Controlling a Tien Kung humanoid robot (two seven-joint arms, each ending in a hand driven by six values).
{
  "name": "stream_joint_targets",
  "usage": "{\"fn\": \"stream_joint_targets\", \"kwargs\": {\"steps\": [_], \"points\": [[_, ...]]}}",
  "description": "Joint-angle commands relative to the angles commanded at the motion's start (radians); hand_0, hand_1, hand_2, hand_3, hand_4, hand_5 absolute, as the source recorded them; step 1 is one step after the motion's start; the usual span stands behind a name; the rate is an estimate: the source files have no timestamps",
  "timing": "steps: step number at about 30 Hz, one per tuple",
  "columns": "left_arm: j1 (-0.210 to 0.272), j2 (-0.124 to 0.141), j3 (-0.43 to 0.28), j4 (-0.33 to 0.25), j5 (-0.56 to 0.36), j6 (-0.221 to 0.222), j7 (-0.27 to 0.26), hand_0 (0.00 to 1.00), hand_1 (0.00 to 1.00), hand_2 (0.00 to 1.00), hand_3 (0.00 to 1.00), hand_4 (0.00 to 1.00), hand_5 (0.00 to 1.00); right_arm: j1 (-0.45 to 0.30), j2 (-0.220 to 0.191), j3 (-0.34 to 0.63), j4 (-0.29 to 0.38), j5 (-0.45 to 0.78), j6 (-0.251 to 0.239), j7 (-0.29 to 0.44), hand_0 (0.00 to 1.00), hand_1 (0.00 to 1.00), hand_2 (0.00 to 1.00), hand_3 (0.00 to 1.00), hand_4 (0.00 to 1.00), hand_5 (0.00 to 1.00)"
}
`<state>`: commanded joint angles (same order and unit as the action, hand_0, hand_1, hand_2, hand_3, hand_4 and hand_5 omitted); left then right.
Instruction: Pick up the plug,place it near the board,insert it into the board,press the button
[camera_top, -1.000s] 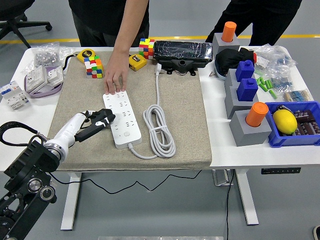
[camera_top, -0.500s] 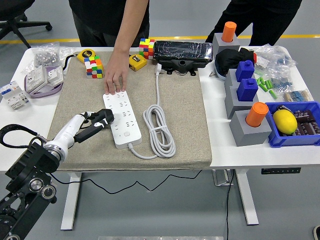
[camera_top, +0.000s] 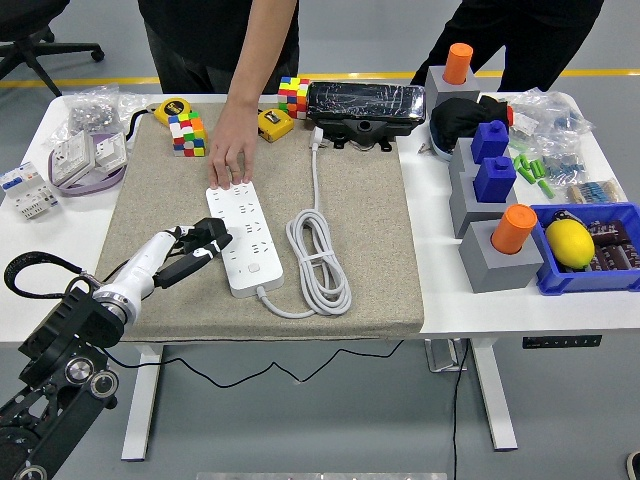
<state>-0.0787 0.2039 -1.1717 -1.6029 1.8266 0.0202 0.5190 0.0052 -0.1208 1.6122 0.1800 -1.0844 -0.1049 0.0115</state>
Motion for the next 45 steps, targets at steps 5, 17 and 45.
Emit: {"fn": "stream_joint_targets", "kwargs": {"steps": [5,17,45], "points": [[-0.001,-0.001,0.008,0.003,-0.002,0.004,-0.007,0.92,0.926,0.9,0.876,0.998,0.998,-0.002,0.001,0.001,0.0,-0.001,0.0,0.0,0.827,0.798,0.781,0.801,0.998,0.998],[-0.046,0.002,0.028,0.019,-0.004,0.007,-0.013,0.925,0.925,0.896,0.873,0.998,0.998,0.001,-0.001,0.011,0.0,-0.001,0.003,-0.001,0.827,0.798,0.78,0.8,0.998,0.998],[-0.159,0.03,0.141,0.048,-0.008,0.003,-0.001,0.931,0.925,0.893,0.867,0.998,0.998,0.009,-0.007,0.023,0.0,0.001,0.006,-0.002,0.825,0.796,0.78,0.799,0.998,0.998]]}}
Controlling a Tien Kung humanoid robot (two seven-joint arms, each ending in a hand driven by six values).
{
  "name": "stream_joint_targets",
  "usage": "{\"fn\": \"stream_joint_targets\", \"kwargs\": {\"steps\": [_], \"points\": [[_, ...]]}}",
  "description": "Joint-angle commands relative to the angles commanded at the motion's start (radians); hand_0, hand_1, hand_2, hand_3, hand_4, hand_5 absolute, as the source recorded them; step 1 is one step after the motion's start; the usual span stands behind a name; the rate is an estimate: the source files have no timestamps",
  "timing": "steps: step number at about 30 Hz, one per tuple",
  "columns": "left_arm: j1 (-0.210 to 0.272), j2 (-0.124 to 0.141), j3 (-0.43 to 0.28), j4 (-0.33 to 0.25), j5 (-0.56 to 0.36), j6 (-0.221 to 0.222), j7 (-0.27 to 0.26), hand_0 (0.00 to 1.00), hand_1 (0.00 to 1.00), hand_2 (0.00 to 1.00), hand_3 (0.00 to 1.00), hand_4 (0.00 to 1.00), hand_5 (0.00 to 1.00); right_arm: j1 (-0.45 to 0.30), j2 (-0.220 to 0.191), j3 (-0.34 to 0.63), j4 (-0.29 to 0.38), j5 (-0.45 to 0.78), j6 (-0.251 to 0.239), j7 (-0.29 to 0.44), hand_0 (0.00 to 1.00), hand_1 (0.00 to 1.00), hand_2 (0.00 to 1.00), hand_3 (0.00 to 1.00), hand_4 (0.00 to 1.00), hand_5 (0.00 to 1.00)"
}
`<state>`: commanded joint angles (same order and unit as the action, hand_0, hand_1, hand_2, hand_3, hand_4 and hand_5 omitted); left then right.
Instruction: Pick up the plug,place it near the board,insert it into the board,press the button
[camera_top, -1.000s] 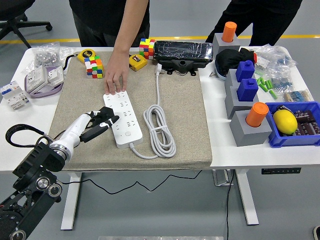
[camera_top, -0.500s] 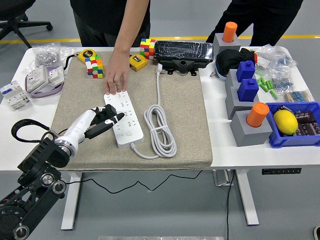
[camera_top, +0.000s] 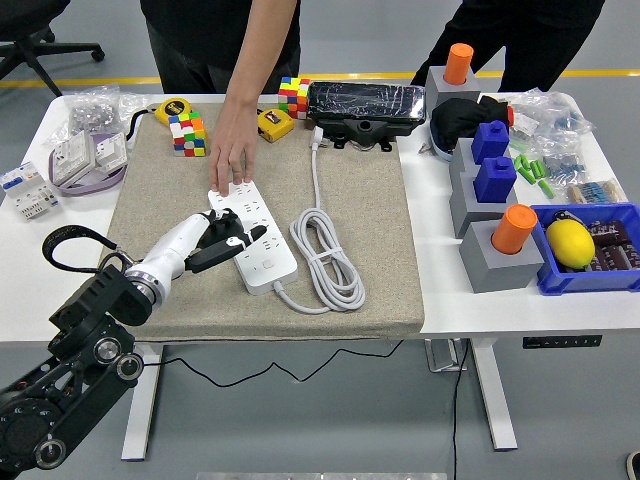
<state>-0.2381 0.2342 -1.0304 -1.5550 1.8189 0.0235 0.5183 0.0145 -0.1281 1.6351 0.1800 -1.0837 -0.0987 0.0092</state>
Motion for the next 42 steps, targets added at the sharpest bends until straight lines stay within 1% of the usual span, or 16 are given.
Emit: {"fn": "stream_joint_targets", "kwargs": {"steps": [8,15,20,23,27,36,42], "points": [[-0.029,0.007,0.029,0.006,-0.002,-0.007,0.006,0.931,0.924,0.892,0.866,0.998,0.998,0.0,-0.002,0.004,0.0,-0.002,0.001,-0.001,0.825,0.796,0.78,0.799,0.998,0.998],[-0.029,0.008,0.043,0.011,-0.008,-0.009,0.007,0.933,0.923,0.892,0.867,0.998,0.998,-0.003,-0.003,0.001,0.0,0.004,0.002,0.001,0.826,0.795,0.779,0.799,0.998,0.998],[-0.038,0.007,0.056,0.017,-0.01,-0.01,0.007,0.935,0.924,0.891,0.866,0.998,0.998,-0.004,-0.004,0.005,0.0,0.002,0.003,0.0,0.826,0.795,0.779,0.799,0.998,0.998],[-0.049,0.006,0.065,0.026,-0.008,-0.012,0.009,0.935,0.924,0.891,0.866,0.998,0.998,-0.002,-0.006,0.002,0.0,0.005,0.003,0.002,0.826,0.795,0.779,0.799,0.998,0.998],[-0.072,0.012,0.086,0.028,-0.014,-0.014,0.009,0.935,0.924,0.891,0.867,0.998,0.998,0.0,-0.007,0.003,0.0,0.005,0.003,0.001,0.824,0.796,0.778,0.799,0.998,0.998],[-0.089,0.012,0.102,0.026,-0.012,-0.017,0.015,0.935,0.923,0.89,0.866,0.998,0.998,0.003,-0.009,0.003,0.0,0.006,0.003,-0.001,0.825,0.796,0.779,0.799,0.998,0.998],[-0.096,0.016,0.101,0.024,-0.006,-0.013,0.014,0.937,0.922,0.889,0.866,0.998,0.998,0.006,-0.009,-0.002,0.0,0.009,0.003,0.0,0.823,0.795,0.778,0.798,0.998,0.998]]}}
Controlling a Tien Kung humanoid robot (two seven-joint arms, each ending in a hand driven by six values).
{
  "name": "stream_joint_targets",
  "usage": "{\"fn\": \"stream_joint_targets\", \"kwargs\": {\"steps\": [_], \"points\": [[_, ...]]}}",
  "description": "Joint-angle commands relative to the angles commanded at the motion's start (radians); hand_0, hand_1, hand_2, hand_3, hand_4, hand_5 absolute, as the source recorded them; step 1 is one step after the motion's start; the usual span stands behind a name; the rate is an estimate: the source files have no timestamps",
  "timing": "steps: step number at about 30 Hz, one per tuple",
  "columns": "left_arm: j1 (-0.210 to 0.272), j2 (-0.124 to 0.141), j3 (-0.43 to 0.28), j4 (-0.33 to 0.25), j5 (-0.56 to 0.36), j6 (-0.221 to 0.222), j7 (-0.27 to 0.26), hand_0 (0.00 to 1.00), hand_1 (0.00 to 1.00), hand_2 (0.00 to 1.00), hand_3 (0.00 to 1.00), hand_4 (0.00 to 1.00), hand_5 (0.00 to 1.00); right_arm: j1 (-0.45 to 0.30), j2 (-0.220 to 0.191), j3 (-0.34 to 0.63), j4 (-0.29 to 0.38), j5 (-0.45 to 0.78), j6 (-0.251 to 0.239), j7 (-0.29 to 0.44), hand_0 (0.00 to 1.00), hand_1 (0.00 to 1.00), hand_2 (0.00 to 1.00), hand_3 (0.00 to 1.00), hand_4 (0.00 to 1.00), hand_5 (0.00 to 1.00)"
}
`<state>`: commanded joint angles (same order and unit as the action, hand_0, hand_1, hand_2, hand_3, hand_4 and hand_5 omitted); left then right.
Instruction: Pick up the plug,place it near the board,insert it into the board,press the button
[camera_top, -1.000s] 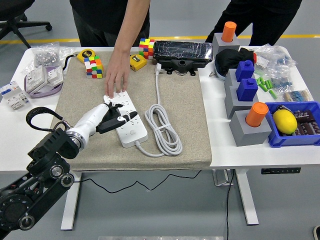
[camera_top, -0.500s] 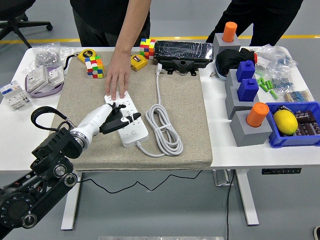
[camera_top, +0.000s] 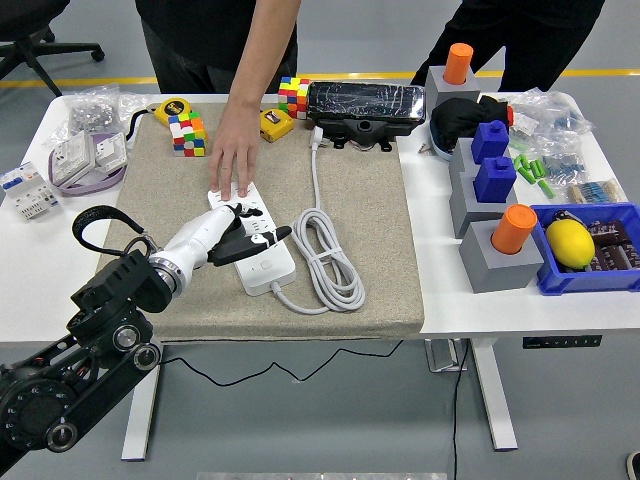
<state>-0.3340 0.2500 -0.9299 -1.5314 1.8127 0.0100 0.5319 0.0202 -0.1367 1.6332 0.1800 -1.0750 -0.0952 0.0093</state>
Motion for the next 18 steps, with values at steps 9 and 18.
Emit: {"fn": "stream_joint_targets", "kwargs": {"steps": [9,18], "points": [[-0.009,0.009,-0.048,-0.029,0.03,0.051,-0.057,0.902,0.889,0.848,0.858,0.998,0.998,0.003,0.0,0.0,0.0,0.001,0.0,-0.001,0.823,0.794,0.778,0.797,0.998,0.998],[-0.041,0.019,-0.125,-0.037,0.157,0.083,-0.162,0.646,0.712,0.697,0.891,0.998,0.532,0.003,0.005,0.011,0.0,-0.006,-0.001,-0.003,0.823,0.794,0.777,0.797,0.998,0.998]]}}
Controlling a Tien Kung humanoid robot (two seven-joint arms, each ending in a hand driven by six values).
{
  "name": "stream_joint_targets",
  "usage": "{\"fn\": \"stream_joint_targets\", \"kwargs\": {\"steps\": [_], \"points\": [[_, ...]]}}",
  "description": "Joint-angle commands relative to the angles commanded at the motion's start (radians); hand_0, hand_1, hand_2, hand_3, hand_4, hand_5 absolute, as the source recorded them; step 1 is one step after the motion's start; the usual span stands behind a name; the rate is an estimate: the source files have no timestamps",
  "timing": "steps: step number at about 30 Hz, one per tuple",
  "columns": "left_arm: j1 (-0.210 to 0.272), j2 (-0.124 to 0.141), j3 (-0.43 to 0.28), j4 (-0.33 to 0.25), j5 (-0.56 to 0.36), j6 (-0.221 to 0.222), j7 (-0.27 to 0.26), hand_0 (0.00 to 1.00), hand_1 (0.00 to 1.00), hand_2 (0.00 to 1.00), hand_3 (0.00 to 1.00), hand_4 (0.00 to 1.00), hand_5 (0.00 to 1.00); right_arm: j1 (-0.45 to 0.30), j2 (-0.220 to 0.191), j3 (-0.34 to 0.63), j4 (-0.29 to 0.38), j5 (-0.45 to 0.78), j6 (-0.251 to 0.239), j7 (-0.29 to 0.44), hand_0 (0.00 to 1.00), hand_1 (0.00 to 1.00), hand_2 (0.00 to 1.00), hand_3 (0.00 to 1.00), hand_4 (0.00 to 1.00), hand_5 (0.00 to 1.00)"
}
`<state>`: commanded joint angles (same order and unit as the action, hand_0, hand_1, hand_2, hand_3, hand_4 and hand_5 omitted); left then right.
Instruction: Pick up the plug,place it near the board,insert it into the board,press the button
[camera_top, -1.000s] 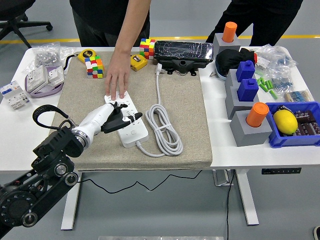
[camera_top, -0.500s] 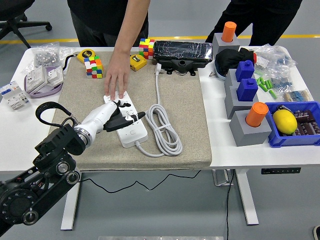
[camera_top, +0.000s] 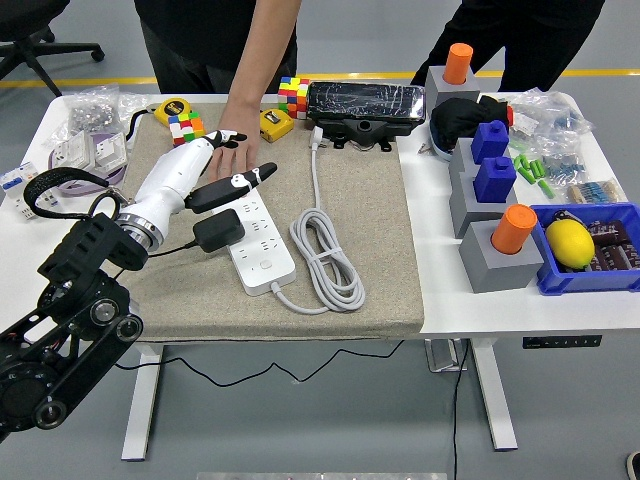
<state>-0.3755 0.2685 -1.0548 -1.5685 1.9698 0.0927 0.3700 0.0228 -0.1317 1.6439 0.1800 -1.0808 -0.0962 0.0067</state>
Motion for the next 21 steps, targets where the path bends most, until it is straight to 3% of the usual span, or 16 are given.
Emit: {"fn": "stream_joint_targets", "kwargs": {"steps": [1,6,7,12,13,15,17,21], "points": [[-0.007,0.001,-0.003,0.005,0.008,-0.006,-0.001,0.291,0.313,0.378,0.915,0.648,0.031,0.001,0.0,0.004,0.0,-0.003,-0.001,0.0,0.824,0.794,0.776,0.797,0.998,0.998],[-0.032,0.004,0.005,0.017,0.041,-0.028,0.003,0.291,0.313,0.378,0.915,0.648,0.031,0.003,0.002,0.001,0.0,-0.003,-0.001,0.001,0.824,0.794,0.776,0.797,0.998,0.998],[-0.036,0.007,0.009,0.012,0.064,-0.058,0.009,0.231,0.132,0.217,0.811,0.64,0.002,0.003,0.003,0.003,0.0,-0.005,-0.001,0.001,0.823,0.793,0.775,0.797,0.998,0.998],[-0.036,0.034,0.027,-0.038,0.065,-0.248,0.029,0.231,0.132,0.217,0.811,0.64,0.002,-0.001,0.002,0.009,0.0,-0.007,-0.002,-0.002,0.823,0.793,0.775,0.797,0.998,0.998],[-0.036,0.039,0.033,-0.047,0.057,-0.284,0.031,0.191,0.03,0.129,0.877,0.4,0.002,-0.001,0.002,0.01,0.0,-0.009,-0.003,-0.003,0.823,0.793,0.775,0.797,0.998,0.998],[-0.032,0.047,0.043,-0.074,0.032,-0.36,0.045,0.191,0.03,0.129,0.877,0.4,0.002,-0.003,0.002,0.011,0.0,-0.01,-0.003,-0.005,0.823,0.793,0.775,0.797,0.998,0.998],[-0.025,0.052,0.049,-0.096,0.006,-0.406,0.057,0.191,0.03,0.129,0.877,0.4,0.002,-0.004,0.002,0.009,0.0,-0.008,-0.003,-0.004,0.823,0.793,0.775,0.797,0.998,0.998],[-0.012,0.061,0.065,-0.124,-0.038,-0.44,0.078,0.17,0.019,0.129,0.881,0.453,0.002,-0.004,0.002,0.01,0.0,-0.008,-0.003,-0.003,0.823,0.793,0.775,0.796,0.998,0.998]]}}
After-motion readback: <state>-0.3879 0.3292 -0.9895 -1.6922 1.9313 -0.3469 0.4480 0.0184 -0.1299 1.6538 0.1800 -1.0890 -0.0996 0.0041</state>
